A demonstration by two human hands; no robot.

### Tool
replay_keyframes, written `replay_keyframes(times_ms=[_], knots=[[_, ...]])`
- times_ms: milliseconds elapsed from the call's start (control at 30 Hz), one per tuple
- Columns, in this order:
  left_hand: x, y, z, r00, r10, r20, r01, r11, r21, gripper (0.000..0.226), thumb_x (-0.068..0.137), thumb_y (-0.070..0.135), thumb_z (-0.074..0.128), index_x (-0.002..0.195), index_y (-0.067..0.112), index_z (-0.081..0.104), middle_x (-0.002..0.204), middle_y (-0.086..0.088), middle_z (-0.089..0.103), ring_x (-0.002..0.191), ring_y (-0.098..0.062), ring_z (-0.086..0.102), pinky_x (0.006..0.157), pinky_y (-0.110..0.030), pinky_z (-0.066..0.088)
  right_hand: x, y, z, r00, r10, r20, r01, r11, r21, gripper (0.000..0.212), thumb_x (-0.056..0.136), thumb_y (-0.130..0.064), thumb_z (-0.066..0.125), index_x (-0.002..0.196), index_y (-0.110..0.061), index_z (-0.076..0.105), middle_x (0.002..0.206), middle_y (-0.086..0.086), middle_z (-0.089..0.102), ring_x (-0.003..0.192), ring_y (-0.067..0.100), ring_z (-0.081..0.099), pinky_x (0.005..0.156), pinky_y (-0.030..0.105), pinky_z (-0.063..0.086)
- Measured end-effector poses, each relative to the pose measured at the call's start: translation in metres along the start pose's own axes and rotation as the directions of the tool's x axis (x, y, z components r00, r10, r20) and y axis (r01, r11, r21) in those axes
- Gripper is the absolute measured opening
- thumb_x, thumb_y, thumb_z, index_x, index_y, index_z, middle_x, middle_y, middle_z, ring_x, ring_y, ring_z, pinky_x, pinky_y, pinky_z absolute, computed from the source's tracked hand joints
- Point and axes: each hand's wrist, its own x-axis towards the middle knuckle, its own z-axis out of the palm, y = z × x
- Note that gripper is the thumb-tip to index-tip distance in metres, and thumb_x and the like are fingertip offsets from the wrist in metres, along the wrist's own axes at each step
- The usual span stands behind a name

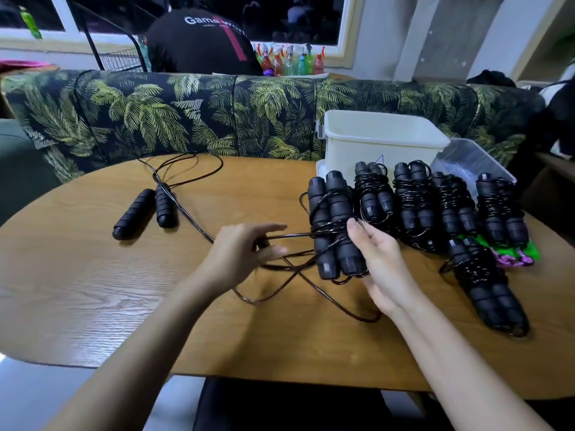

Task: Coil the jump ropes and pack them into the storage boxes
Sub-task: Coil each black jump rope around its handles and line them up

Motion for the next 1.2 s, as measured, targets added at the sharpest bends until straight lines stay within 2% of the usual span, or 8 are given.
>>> replay_keyframes(times_ms=[200, 300, 467, 633, 833, 933, 1067, 1200], knots=[[0.007, 0.014, -0.002, 0.992, -0.117, 0.047, 0.1, 0.958, 0.268, 0.07, 0.087, 0.007, 0.062, 0.15, 0.024, 0.036, 0.15, 0.004, 0.041, 0.139, -0.018, 0.035, 0.121, -0.05, 0.012, 0.012, 0.011, 0.002, 0.99, -0.123, -0.064, 0.106, 0.97, -0.221, 0.017, 0.089, -0.026, 0.069, 0.106, -0.027, 0.07, 0.105, -0.005, 0.075, 0.103, 0.014, 0.069, 0.09, 0.031, 0.055], [0.002, 0.048, 0.006, 1.0, 0.002, -0.028, -0.002, 1.0, -0.003, 0.071, 0.089, 0.025, 0.063, 0.152, 0.014, 0.032, 0.151, -0.002, 0.042, 0.14, -0.02, 0.035, 0.12, -0.046, 0.019, 0.02, 0.014, 0.004, 0.983, -0.173, -0.054, 0.143, 0.922, -0.359, 0.021, 0.091, -0.021, 0.069, 0.11, -0.029, 0.07, 0.102, -0.013, 0.075, 0.101, 0.006, 0.068, 0.091, 0.033, 0.056], [-0.004, 0.052, 0.048, 1.0, -0.023, 0.015, 0.02, 0.986, 0.168, 0.078, 0.097, 0.049, 0.049, 0.156, 0.012, 0.015, 0.142, -0.003, 0.051, 0.133, -0.022, 0.041, 0.116, -0.034, 0.018, 0.022, 0.017, 0.01, 0.977, -0.207, -0.048, 0.172, 0.902, -0.395, 0.018, 0.093, -0.021, 0.068, 0.11, -0.025, 0.07, 0.102, -0.004, 0.075, 0.098, 0.013, 0.07, 0.089, 0.038, 0.057], [0.0, 0.034, 0.043, 0.989, 0.046, -0.139, -0.077, 0.971, -0.225, 0.058, 0.098, 0.048, 0.048, 0.147, 0.019, 0.041, 0.124, 0.006, 0.067, 0.117, -0.01, 0.06, 0.102, -0.029, 0.041, 0.009, 0.011, 0.015, 0.999, 0.015, -0.046, -0.018, 0.998, -0.067, 0.027, 0.089, -0.033, 0.061, 0.109, -0.017, 0.07, 0.104, 0.003, 0.075, 0.101, 0.017, 0.07, 0.084, 0.029, 0.057], [0.0, 0.036, 0.031, 0.982, -0.186, 0.027, 0.13, 0.568, -0.813, 0.041, 0.088, 0.001, 0.067, 0.126, 0.013, 0.06, 0.112, 0.002, 0.073, 0.106, -0.005, 0.067, 0.087, -0.019, 0.053, 0.001, 0.012, 0.021, 0.997, 0.08, 0.007, -0.079, 0.991, -0.112, 0.037, 0.085, -0.052, 0.052, 0.114, -0.031, 0.065, 0.122, -0.011, 0.066, 0.113, 0.003, 0.062, 0.096, 0.025, 0.051], [0.0, 0.035, 0.034, 0.967, -0.252, -0.028, 0.128, 0.58, -0.804, 0.041, 0.082, 0.002, 0.074, 0.116, 0.022, 0.063, 0.101, 0.004, 0.075, 0.098, -0.005, 0.07, 0.082, -0.022, 0.054, 0.004, 0.012, 0.021, 0.994, -0.096, -0.059, 0.056, 0.875, -0.481, 0.037, 0.091, -0.048, 0.051, 0.127, -0.039, 0.051, 0.129, -0.02, 0.046, 0.126, -0.001, 0.045, 0.105, 0.013, 0.035], [-0.001, 0.036, 0.039, 0.953, -0.278, -0.119, 0.114, 0.696, -0.709, 0.045, 0.075, 0.012, 0.084, 0.113, 0.029, 0.067, 0.097, 0.008, 0.075, 0.095, -0.002, 0.07, 0.086, -0.031, 0.058, -0.003, 0.014, 0.026, 0.94, -0.236, 0.245, 0.338, 0.57, -0.749, 0.085, 0.092, -0.021, 0.063, 0.153, -0.048, 0.01, 0.162, -0.016, -0.005, 0.15, 0.007, 0.005, 0.114, 0.019, 0.017], [-0.003, 0.043, 0.04, 0.961, -0.211, -0.179, 0.097, 0.862, -0.498, 0.052, 0.076, 0.022, 0.084, 0.125, 0.015, 0.067, 0.107, 0.005, 0.074, 0.098, 0.003, 0.066, 0.086, -0.025, 0.057, -0.007, 0.013, 0.032, 0.947, -0.148, 0.286, 0.318, 0.289, -0.903, 0.09, 0.085, -0.023, 0.07, 0.151, -0.052, 0.017, 0.151, -0.021, -0.04, 0.152, 0.026, -0.003, 0.106, 0.037, 0.038]])
